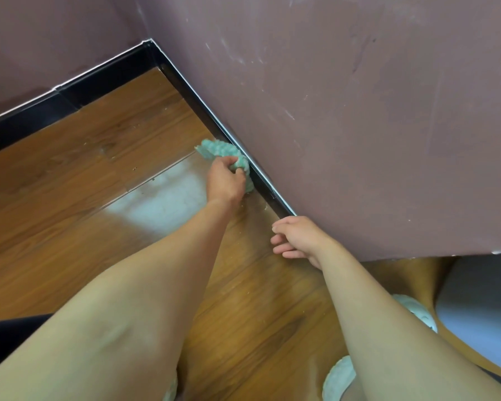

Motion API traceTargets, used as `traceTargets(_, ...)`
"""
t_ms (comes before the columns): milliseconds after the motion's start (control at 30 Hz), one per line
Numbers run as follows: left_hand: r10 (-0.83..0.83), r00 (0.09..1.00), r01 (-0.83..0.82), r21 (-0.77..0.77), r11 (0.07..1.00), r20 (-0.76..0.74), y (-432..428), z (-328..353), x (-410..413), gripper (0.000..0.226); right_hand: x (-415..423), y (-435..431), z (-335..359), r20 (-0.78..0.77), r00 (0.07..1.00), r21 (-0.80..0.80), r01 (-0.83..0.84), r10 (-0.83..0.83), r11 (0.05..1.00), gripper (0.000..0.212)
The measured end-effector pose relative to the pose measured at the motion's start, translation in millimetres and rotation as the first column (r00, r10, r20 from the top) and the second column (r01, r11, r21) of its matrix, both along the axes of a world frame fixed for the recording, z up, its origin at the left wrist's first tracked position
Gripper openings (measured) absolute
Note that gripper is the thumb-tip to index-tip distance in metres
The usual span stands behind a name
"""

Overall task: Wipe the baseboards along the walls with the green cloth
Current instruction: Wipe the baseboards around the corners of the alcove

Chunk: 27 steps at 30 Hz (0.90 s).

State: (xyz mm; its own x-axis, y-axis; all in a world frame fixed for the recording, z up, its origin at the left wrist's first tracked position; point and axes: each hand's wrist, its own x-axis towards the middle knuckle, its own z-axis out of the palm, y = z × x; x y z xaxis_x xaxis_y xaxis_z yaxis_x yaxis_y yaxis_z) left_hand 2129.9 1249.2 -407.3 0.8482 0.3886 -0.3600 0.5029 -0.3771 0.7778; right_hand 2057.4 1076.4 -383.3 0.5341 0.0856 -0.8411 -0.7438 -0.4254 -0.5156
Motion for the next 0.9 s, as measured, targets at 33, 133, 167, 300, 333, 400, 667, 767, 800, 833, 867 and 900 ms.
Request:
traceTargets(33,-0.062,0.997,0.063,0.02,0.998,-0.041,2,-4,0,0.038,1,0,0,0.002,1.0,0.002,0.004,-0.004,1.0,0.023)
traceTargets(133,-0.332,0.907,0.363,0.079,0.929,-0.261,3,-22,-15,0.039,1,-1,1,0.003,1.0,0.002,0.013,-0.013,1.0,0.022)
traceTargets(167,-0.402,0.865,0.449,0.102,0.888,-0.301,3,-29,-24,0.037,1,0,0,0.003,1.0,0.004,0.015,-0.015,1.0,0.022)
traceTargets(300,-0.613,0.725,0.682,0.206,0.702,-0.313,5,-46,-42,0.032,0,0,0,-0.007,1.0,0.01,0.017,-0.017,1.0,0.021)
traceTargets(333,-0.652,0.685,0.725,0.224,0.651,-0.325,6,-46,-42,0.033,-1,-1,0,-0.01,1.0,0.011,0.018,-0.018,1.0,0.022)
traceTargets(400,-0.684,0.648,0.762,0.275,0.586,-0.335,11,-46,-41,0.038,-2,-2,0,-0.018,1.0,0.012,0.017,-0.017,1.0,0.024)
traceTargets(667,-0.591,0.744,0.664,0.446,0.6,-0.312,19,-40,-47,0.051,-2,-4,1,-0.006,1.0,0.002,0.025,-0.025,1.0,0.026)
traceTargets(767,-0.723,0.632,0.77,0.324,0.549,-0.277,1,-41,-54,0.048,-6,-8,-2,-0.018,0.999,-0.005,0.03,-0.031,1.0,0.027)
traceTargets(800,-0.764,0.585,0.805,0.308,0.507,-0.273,-4,-41,-56,0.047,-8,-9,-3,-0.025,0.999,-0.008,0.031,-0.031,1.0,0.028)
traceTargets(833,-0.792,0.546,0.831,0.299,0.47,-0.273,-8,-42,-59,0.046,-10,-11,-4,-0.031,0.999,-0.009,0.03,-0.03,1.0,0.028)
traceTargets(867,-0.808,0.516,0.848,0.299,0.437,-0.284,-10,-42,-60,0.046,-10,-11,-5,-0.033,0.999,-0.011,0.027,-0.027,1.0,0.029)
traceTargets(900,-0.812,0.497,0.858,0.311,0.408,-0.306,-10,-42,-60,0.047,-11,-10,-6,-0.032,0.999,-0.012,0.021,-0.022,1.0,0.029)
